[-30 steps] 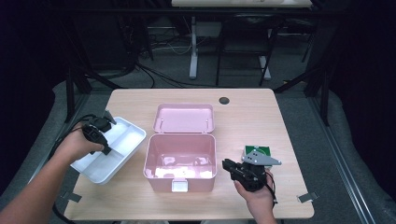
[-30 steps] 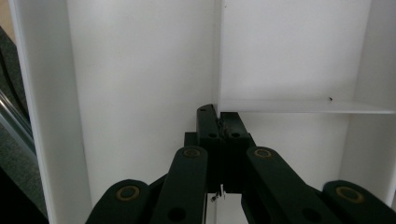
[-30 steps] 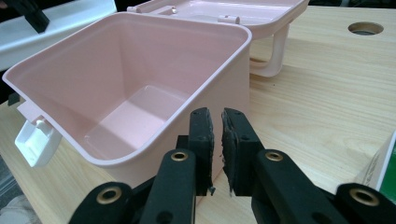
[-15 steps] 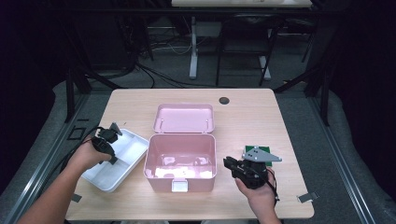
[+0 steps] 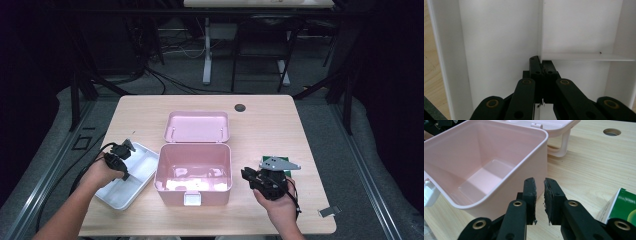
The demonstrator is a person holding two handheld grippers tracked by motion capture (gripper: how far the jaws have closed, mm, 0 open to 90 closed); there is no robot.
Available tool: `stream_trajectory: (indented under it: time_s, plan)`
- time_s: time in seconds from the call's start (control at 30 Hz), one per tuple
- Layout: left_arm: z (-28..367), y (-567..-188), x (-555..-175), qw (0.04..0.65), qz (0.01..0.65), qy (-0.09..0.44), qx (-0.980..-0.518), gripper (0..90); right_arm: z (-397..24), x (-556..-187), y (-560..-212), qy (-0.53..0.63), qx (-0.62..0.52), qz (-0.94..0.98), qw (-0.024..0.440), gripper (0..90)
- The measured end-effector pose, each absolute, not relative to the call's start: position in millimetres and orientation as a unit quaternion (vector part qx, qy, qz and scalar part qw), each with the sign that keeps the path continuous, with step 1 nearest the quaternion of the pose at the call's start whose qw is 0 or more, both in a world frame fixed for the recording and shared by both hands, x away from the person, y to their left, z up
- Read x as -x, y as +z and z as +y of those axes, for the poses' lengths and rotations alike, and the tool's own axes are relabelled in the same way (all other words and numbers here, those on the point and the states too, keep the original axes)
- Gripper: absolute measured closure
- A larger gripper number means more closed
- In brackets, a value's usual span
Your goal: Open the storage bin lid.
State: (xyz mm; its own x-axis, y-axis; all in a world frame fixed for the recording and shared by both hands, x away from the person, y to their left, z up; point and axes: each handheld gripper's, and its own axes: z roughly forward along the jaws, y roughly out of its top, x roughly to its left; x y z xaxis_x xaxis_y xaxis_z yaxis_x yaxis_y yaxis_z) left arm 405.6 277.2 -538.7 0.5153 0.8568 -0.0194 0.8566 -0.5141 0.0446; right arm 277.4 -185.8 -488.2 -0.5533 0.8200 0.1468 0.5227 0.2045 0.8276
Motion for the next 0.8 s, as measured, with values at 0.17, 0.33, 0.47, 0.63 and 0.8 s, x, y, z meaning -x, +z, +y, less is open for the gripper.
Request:
stream_trajectory:
  time_s: [0.17, 0.33, 0.47, 0.63, 0.8]
  plan:
    - [278.1, -541.2, -404.7, 0.031, 0.494, 0.003, -0.869, 88.8, -186.0, -281.2, -488.7, 0.438, -0.439, 0.767, 0.164, 78.8]
    - [278.7, -539.3, -401.5, 0.039, 0.492, 0.007, -0.87, 85.6, -185.5, -285.5, -484.2, 0.42, -0.436, 0.778, 0.168, 77.0]
    - [282.8, -535.4, -395.2, 0.051, 0.49, 0.004, -0.87, 70.0, -186.0, -293.9, -476.3, 0.395, -0.427, 0.796, 0.167, 74.6]
    - [288.6, -529.4, -388.8, 0.087, 0.495, 0.018, -0.865, 61.2, -186.2, -301.2, -469.9, 0.368, -0.414, 0.815, 0.169, 67.2]
    - [295.4, -526.8, -379.3, 0.107, 0.498, 0.034, -0.86, 54.9, -188.9, -310.1, -462.8, 0.331, -0.394, 0.838, 0.182, 58.8]
